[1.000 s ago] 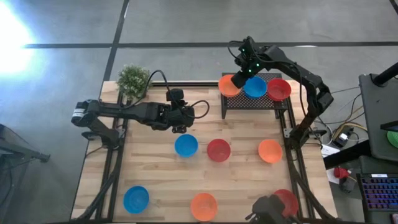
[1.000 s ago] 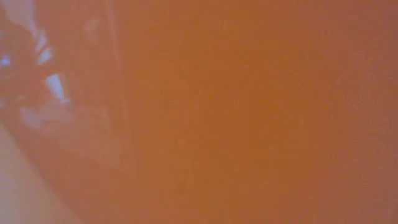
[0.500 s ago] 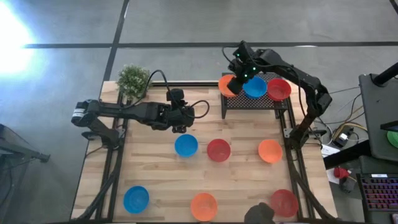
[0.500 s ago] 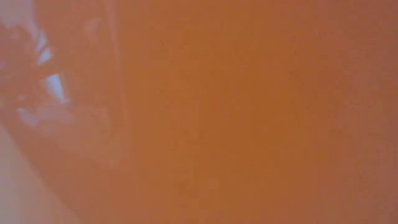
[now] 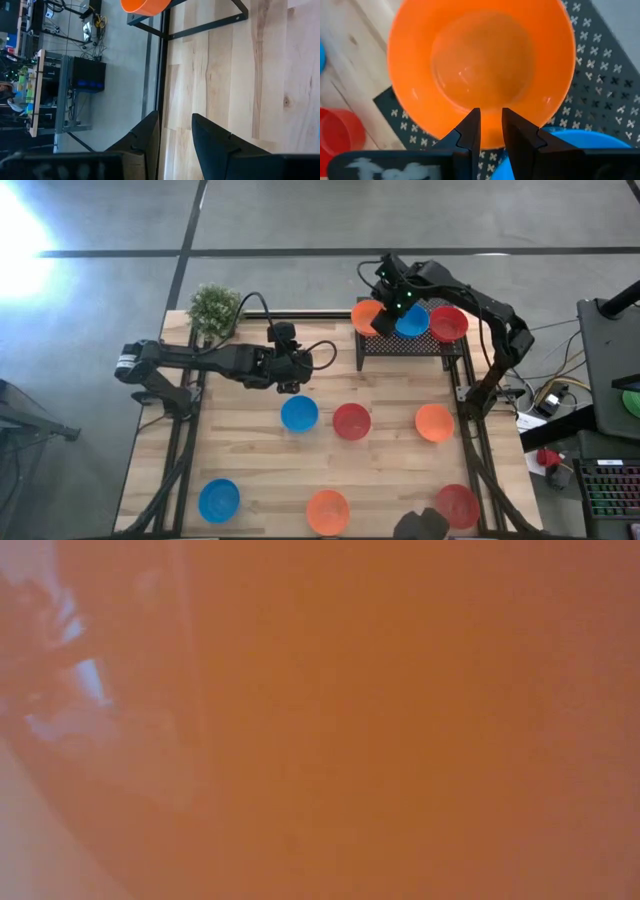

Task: Pick & Place Mini bowls
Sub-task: Put the top left orange bowl on the shelf, then stack the right orange bowl on top of the orange bowl on the shelf

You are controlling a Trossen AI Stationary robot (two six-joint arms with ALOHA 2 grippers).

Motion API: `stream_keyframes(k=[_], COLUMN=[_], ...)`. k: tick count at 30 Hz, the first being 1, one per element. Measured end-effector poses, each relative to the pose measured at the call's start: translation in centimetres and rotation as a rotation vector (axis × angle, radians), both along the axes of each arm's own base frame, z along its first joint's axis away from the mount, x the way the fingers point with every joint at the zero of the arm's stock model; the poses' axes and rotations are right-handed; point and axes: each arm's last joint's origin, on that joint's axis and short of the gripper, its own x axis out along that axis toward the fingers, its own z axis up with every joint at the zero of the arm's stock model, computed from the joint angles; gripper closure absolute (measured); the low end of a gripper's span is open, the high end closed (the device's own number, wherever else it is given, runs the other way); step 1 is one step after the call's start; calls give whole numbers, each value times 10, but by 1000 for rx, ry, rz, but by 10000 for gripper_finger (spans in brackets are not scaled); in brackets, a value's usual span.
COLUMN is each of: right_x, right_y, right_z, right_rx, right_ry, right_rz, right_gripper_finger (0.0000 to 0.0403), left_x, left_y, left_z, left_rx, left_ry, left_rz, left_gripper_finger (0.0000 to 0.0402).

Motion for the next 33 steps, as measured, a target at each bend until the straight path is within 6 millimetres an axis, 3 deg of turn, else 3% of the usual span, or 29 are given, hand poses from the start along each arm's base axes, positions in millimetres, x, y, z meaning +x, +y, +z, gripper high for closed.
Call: stream_keyframes(k=[25,33], right_x=[-4,-6], right_y=[2,4], right_z=[1,28], right_rx=[-14,-68], right_ry=[56,-13], right_rz=[-21,-23], right_gripper_finger=[339,335], left_x=[0,0], left_y=[0,0], left_z=[0,0], left_rx=[0,-12], left_ry=[1,-18], left_rz=[0,17], left_gripper_finger=[287,287])
